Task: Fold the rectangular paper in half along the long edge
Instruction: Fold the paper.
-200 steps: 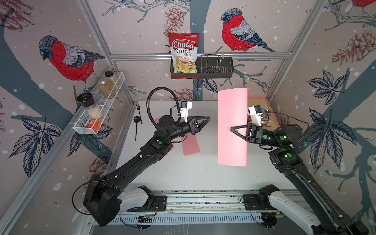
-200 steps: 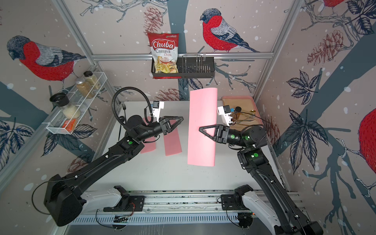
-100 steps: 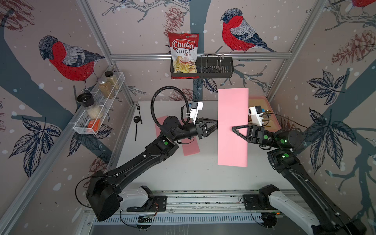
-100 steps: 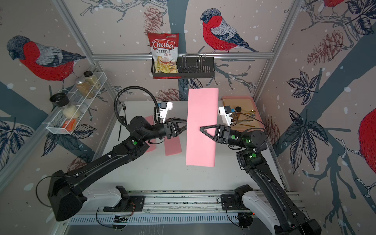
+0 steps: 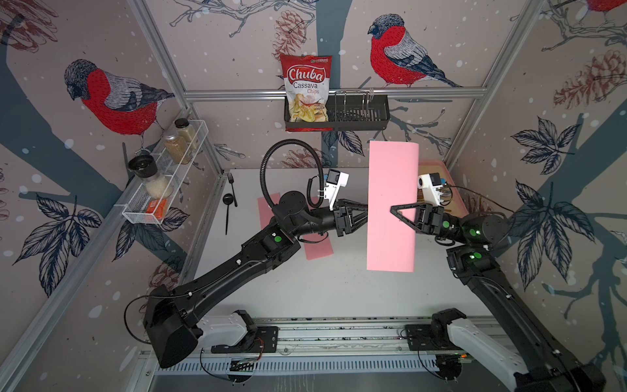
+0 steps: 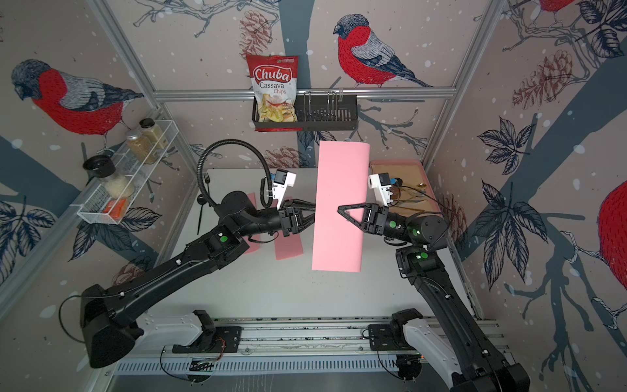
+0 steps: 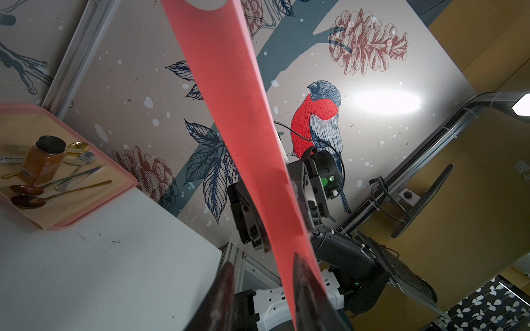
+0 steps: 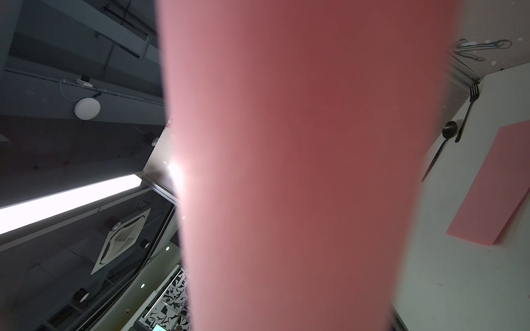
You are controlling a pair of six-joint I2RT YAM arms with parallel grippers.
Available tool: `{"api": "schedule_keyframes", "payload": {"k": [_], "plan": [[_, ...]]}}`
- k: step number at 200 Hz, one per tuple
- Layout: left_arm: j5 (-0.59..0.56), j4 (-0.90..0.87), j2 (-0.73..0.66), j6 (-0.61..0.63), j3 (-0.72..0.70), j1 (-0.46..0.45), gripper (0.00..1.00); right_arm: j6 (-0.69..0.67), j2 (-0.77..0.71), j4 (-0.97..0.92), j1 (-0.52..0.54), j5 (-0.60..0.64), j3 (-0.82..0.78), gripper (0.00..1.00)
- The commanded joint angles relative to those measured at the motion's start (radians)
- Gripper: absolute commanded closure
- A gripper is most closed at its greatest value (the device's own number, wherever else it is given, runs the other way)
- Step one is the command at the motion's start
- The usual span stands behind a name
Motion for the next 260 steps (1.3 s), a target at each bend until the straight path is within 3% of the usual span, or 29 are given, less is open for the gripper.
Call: {"api": "schedule_keyframes", "payload": {"k": [1, 66, 120, 144, 171, 260], "plan": [[-0.007, -0.003, 0.011, 0.022, 0.019, -0.012, 0.62, -0.009, -0.001, 0.028, 0.000, -0.016, 0.013, 0.68], [0.009, -0.002, 0.041, 0.025, 0.030, -0.040, 0.62, -0.064, 0.010, -0.034, 0.001, -0.007, 0.021, 0.68], [0.040, 0.016, 0.064, 0.015, 0.036, -0.054, 0.78, -0.091, 0.019, -0.050, 0.004, 0.000, 0.010, 0.68], [0.059, 0.018, 0.080, 0.015, 0.042, -0.058, 0.81, -0.094, 0.020, -0.046, 0.007, 0.005, 0.009, 0.68], [0.063, 0.030, 0.088, 0.014, 0.037, -0.061, 1.00, -0.102, 0.021, -0.052, 0.006, 0.012, 0.001, 0.67], [0.045, 0.005, 0.067, 0.044, 0.033, -0.062, 1.00, -0.201, -0.008, -0.199, -0.015, 0.036, 0.030, 0.49]]}}
